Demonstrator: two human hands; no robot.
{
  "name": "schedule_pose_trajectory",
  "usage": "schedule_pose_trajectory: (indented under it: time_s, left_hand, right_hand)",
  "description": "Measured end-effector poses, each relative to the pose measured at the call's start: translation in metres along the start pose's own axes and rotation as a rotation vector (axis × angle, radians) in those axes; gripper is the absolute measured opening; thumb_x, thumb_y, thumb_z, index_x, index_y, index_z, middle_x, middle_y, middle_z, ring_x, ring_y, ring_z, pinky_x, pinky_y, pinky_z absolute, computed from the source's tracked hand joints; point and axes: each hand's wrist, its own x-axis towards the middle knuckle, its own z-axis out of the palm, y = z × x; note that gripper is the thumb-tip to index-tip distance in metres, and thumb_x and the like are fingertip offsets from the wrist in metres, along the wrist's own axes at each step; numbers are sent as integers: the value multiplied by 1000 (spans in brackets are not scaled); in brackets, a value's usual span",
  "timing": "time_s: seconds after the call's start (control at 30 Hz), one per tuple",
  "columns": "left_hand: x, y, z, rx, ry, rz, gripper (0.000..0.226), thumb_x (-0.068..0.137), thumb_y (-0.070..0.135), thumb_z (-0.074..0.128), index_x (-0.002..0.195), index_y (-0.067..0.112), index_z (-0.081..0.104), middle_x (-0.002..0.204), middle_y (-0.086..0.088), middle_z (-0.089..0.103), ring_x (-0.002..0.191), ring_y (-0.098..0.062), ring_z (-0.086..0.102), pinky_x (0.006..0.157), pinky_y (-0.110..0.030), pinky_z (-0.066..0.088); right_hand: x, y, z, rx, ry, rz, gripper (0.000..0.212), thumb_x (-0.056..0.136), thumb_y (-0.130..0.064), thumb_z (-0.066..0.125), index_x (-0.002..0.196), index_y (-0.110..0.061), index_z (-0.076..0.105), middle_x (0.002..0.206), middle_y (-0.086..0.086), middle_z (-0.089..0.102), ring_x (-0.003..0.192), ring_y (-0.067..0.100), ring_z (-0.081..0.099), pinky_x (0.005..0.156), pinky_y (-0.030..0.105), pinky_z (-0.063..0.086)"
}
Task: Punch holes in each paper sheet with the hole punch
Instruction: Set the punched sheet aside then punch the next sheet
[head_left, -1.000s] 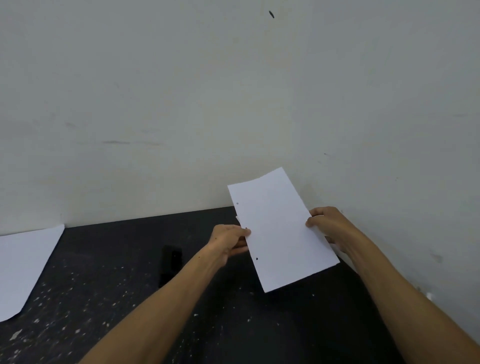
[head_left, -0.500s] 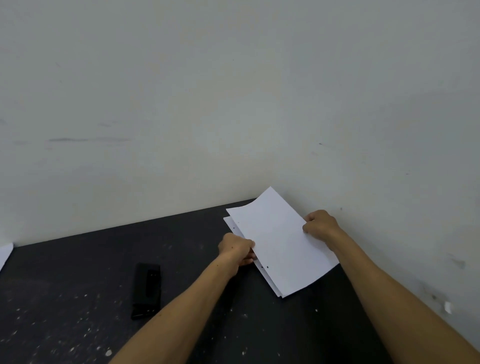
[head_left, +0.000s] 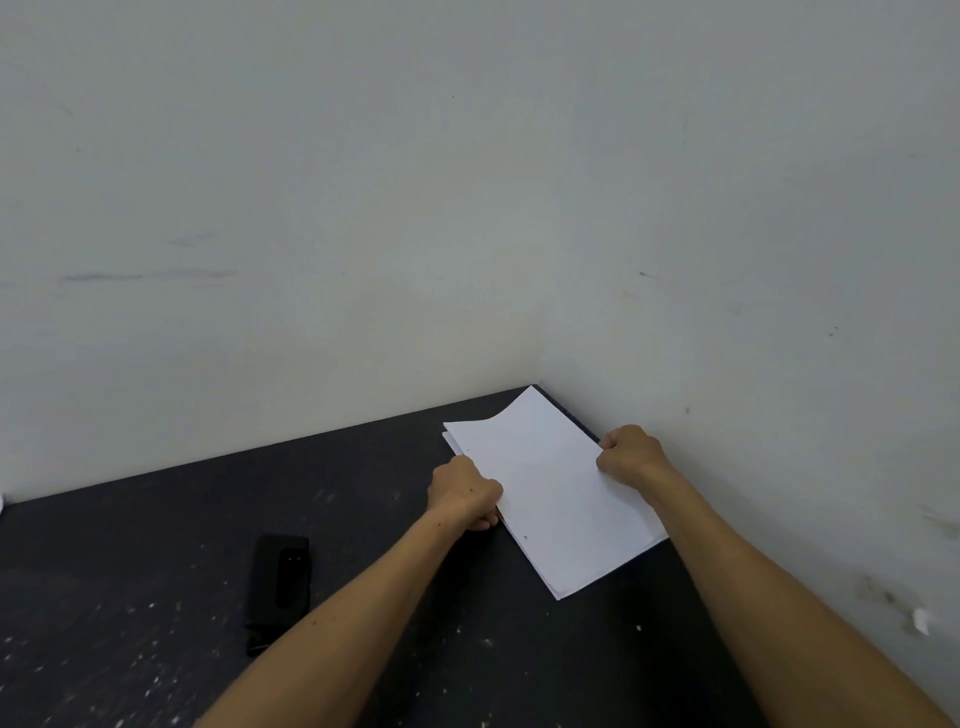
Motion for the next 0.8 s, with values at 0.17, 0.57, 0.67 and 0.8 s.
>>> schedule_pose_trajectory:
  time_s: [0.17,0.57,0.67,0.8]
  left_hand:
    - [3,-1,2,5,14,1,5,87,0,62,92,1,64,82,-15,74,68,-26,77,66,-39,66]
    - [-5,-3,5,90,57,88,18,92,10,60,77,15,52,78,-12,75,63,-26,76,72,-34,65]
    - [-6,-8,7,125,69,114,3,92,11,59,94,9,58,85,-13,74,59,-23,76,65,-30,64]
    - [-12,-16,6,119,16,193,34,91,15,62,121,4,51,112,-11,67,68,-18,76,64,-32,65]
  right_hand:
    - [0,6,5,25,-5,2,19,88,-1,52,99,-2,68,107,11,67,102,32,63,80,28,46]
    - [-8,21,12,-80,62,-104,46,94,-11,56,139,-5,61,137,12,65,125,31,60,97,33,49]
    - [-18,21,11,-108,68,-142,51,97,-11,55,148,-6,53,144,12,60,132,30,56,104,36,47]
    - [-31,24,11,-158,76,-178,52,100,-13,53,151,-5,48,149,14,55,134,31,54,105,38,46]
